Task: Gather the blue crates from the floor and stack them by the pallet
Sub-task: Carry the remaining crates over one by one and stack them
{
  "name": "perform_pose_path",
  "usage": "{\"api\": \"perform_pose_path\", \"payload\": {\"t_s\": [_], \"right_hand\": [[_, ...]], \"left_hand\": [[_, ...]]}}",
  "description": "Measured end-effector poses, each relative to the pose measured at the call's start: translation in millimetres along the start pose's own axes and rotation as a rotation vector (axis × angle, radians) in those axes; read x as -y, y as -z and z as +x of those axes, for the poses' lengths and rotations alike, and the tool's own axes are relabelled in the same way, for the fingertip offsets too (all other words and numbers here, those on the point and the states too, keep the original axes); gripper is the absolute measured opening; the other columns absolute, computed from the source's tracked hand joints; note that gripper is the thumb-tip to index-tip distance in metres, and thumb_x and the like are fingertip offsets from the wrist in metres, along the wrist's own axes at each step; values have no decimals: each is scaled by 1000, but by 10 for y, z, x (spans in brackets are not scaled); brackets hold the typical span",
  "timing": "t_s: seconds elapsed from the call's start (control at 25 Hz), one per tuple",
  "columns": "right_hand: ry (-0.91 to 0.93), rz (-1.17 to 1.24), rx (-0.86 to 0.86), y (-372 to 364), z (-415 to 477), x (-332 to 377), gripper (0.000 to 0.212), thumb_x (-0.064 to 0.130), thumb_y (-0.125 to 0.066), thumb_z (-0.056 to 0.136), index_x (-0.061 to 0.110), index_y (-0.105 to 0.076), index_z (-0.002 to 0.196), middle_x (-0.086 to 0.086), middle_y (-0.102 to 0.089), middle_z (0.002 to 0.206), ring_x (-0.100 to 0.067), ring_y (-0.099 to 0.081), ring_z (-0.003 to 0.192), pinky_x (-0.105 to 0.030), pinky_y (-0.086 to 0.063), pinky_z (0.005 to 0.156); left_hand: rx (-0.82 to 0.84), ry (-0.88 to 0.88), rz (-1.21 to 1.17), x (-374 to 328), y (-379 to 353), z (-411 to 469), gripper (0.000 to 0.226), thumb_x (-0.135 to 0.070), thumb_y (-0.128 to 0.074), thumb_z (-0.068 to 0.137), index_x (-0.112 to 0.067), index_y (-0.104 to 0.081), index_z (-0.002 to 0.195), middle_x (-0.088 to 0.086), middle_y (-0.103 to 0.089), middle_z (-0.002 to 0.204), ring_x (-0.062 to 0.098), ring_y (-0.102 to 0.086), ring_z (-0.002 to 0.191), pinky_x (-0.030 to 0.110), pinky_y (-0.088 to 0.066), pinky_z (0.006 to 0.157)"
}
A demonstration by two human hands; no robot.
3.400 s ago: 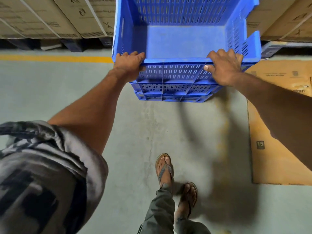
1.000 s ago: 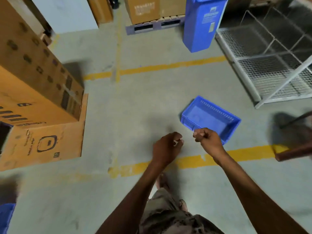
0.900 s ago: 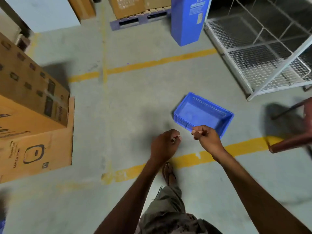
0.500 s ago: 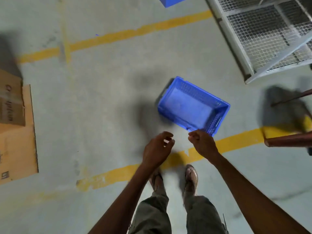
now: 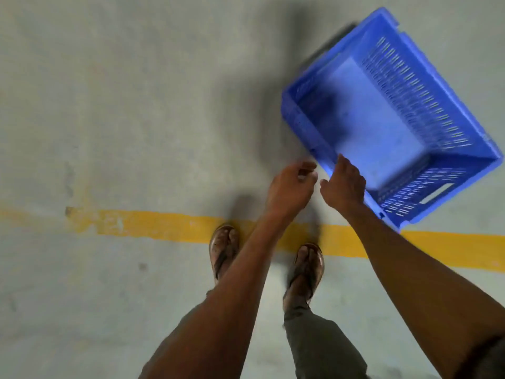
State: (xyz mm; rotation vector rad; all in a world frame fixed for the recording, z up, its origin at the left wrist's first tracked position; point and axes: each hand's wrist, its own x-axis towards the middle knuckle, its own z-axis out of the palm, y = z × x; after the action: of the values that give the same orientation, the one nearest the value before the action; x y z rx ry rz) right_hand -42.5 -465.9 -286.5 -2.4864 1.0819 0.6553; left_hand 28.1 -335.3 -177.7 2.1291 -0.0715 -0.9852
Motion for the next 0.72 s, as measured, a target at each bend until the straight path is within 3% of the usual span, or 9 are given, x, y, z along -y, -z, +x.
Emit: {"api": "perform_pose_path", "payload": {"t_s": [0.08,0.16,0.24,0.36,0.48,0.6,0.64,0.72], "right_hand": [[-7,-101,-56,-246,222,-84,68,22,-73,85,5,-37,140,-21,-50,131,-42,-52,117,-51,-46,89],[37,-149,-139,-258,337,-159,47,4,-73,82,4,-48,122,-21,-55,115,-42,-55,104,-51,-50,80],[108,-123,-139,-80,321,-187,39,-4,-71,78,3,-52,112,-21,-56,108,-44,-55,99,-51,-48,77],[190,-58,-173,409,58,-167,29,0,-65,84,-1,-54,112,-25,-57,108,-46,-54,101,-52,-44,79],[259,41,-157,1109,-316,-53,27,2,-65,86,0,-56,112,-24,-61,108,-45,-58,102,-49,-47,79],[379,111,-27,1743,-702,194,29,5,-64,86,10,-59,115,-16,-66,109,-38,-63,101,-41,-49,78],[434,116,17,1938,-870,312,30,7,-63,86,16,-60,114,-11,-68,108,-35,-64,100,-38,-48,77],[512,182,85,2274,-1185,540,35,10,-64,85,24,-60,117,-4,-69,109,-30,-65,102,-39,-52,82]], "left_hand": [[20,-8,19,183,-120,181,22,-24,-62,93,-26,-71,114,-10,-74,107,8,-70,90,26,-52,87],[17,-36,51,268,-111,270,23,-24,-61,93,-27,-70,114,-12,-74,108,9,-70,92,26,-52,86],[8,-54,81,270,-22,271,22,-25,-59,93,-29,-68,113,-14,-73,108,9,-69,94,29,-53,87],[-10,-128,152,110,194,110,29,-25,-59,94,-29,-62,122,-12,-70,115,14,-68,101,36,-54,89],[-69,-323,344,-261,476,-179,54,-24,-64,93,-25,-48,144,-1,-56,139,22,-56,123,41,-48,100],[-111,-556,680,-599,804,-438,74,-33,-70,88,-20,-38,154,2,-40,157,27,-33,146,45,-30,117],[-136,-614,801,-715,971,-537,75,-38,-72,85,-22,-42,151,1,-43,155,28,-31,148,46,-23,120],[-200,-669,951,-938,1319,-760,66,-46,-79,75,-24,-58,134,-1,-59,135,28,-45,137,49,-16,118]]}}
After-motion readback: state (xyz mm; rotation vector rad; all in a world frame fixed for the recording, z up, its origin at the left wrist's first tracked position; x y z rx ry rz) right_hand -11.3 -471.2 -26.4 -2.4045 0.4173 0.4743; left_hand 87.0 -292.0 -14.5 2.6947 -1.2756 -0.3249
